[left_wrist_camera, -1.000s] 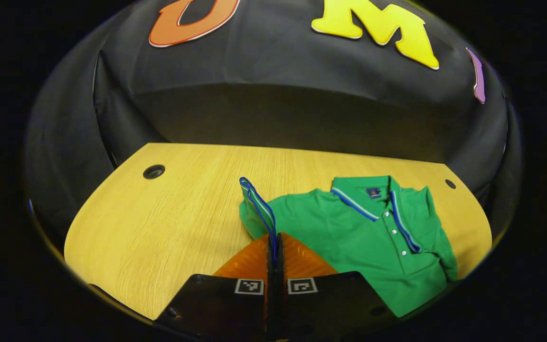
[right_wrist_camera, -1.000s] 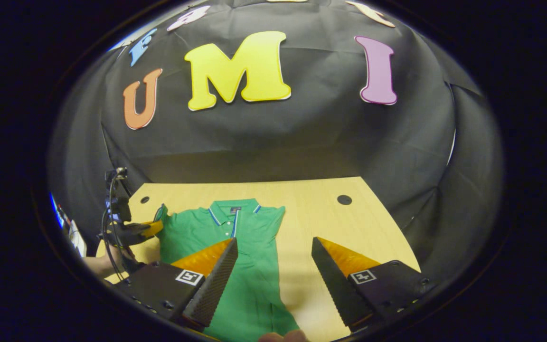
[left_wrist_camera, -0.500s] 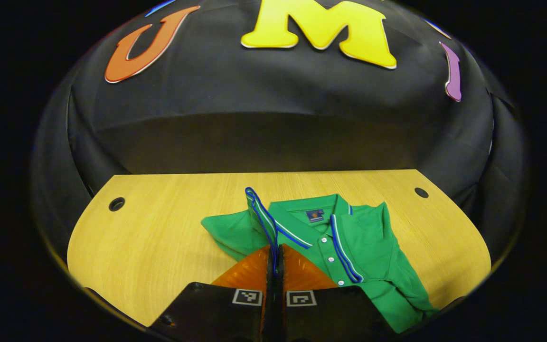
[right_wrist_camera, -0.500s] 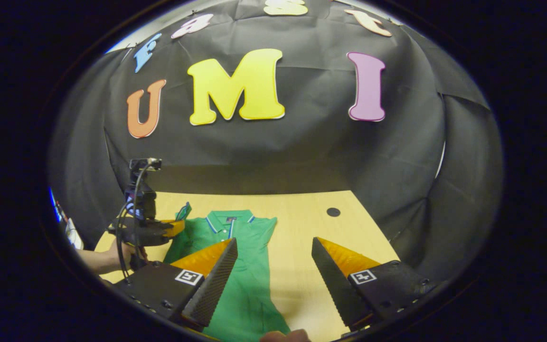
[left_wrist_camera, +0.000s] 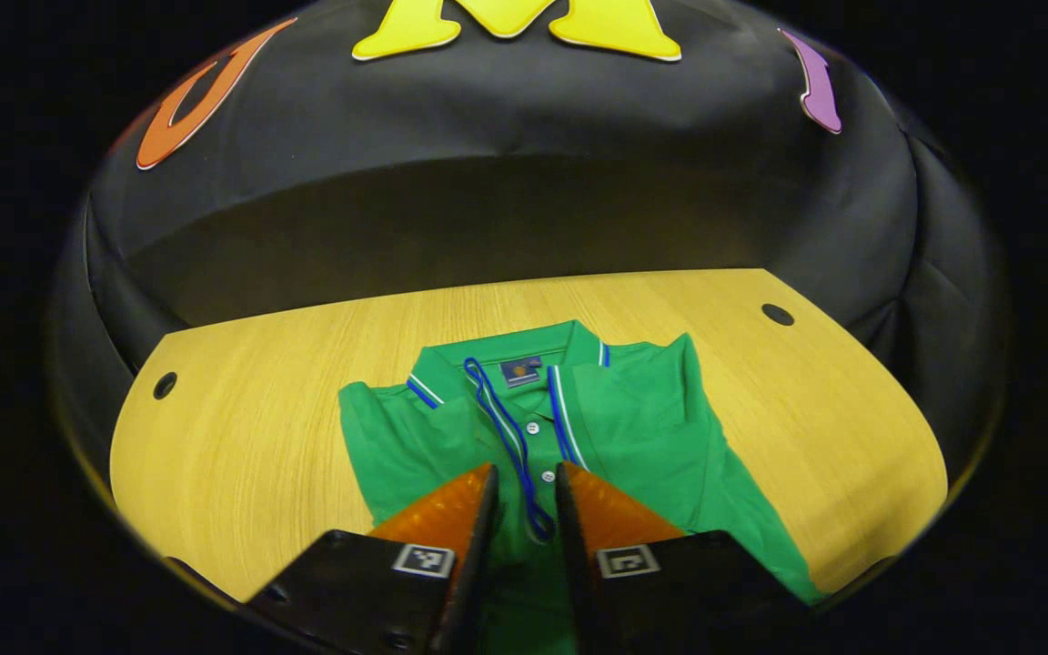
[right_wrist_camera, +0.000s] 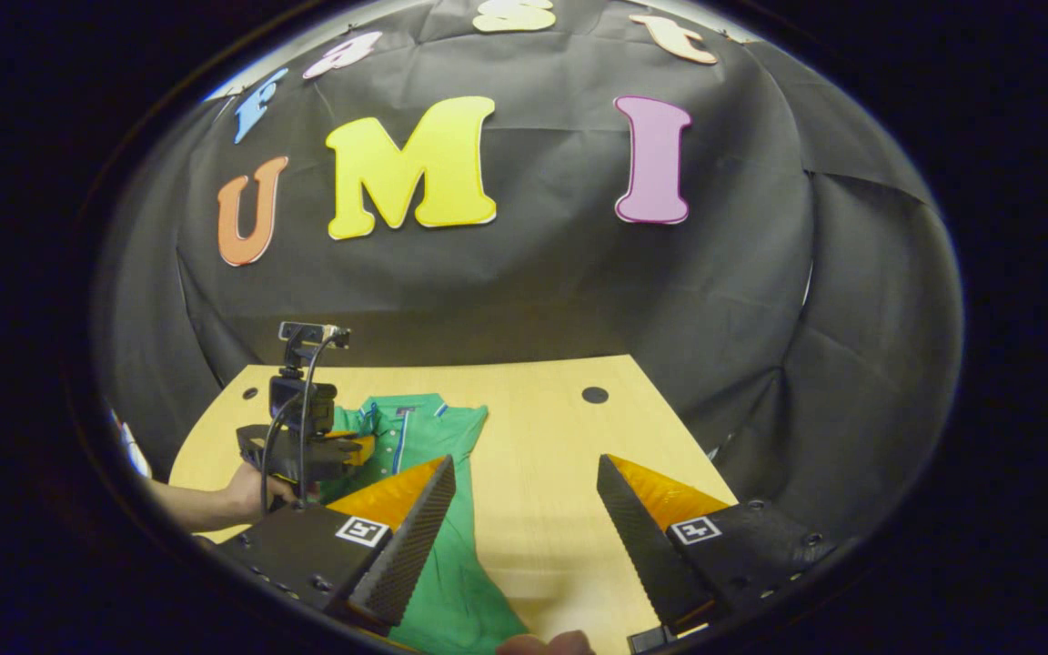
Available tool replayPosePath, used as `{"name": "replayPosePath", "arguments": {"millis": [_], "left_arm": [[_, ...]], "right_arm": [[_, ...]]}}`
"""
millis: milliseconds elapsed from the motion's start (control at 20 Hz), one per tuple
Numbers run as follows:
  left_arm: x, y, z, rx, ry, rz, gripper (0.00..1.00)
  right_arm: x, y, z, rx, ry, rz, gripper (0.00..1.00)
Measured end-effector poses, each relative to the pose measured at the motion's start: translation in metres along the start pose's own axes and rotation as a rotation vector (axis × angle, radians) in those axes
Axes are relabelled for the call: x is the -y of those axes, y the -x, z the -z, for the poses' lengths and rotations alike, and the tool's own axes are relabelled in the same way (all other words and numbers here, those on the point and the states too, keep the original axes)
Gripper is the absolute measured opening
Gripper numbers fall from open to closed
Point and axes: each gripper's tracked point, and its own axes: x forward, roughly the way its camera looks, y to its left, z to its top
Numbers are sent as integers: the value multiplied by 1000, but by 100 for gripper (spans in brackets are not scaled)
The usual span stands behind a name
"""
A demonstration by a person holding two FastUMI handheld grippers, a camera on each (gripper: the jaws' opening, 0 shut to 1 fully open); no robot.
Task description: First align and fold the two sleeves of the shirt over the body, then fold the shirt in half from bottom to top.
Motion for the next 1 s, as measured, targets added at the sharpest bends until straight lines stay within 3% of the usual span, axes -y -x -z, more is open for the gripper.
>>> {"name": "replayPosePath", "arguments": {"millis": [50,150,350,500,700,800,1000], "left_arm": [[0,9,-8,38,9,-4,83],[-3,28,-21,100,26,-18,100],[-19,89,-43,197,67,-67,100],[-45,142,-57,287,68,-150,100],[-55,220,-55,364,60,-197,100],[-56,262,-33,370,77,-214,100],[-56,296,23,316,96,-191,100]], "right_arm": [[-4,1,-2,5,0,-9,96],[-11,3,-5,19,9,-26,96],[-33,9,-6,42,51,-77,93],[-48,21,-7,80,84,-114,96],[-57,43,6,106,106,-148,94],[-57,56,21,109,111,-162,97],[-44,74,65,63,143,-149,97]]}}
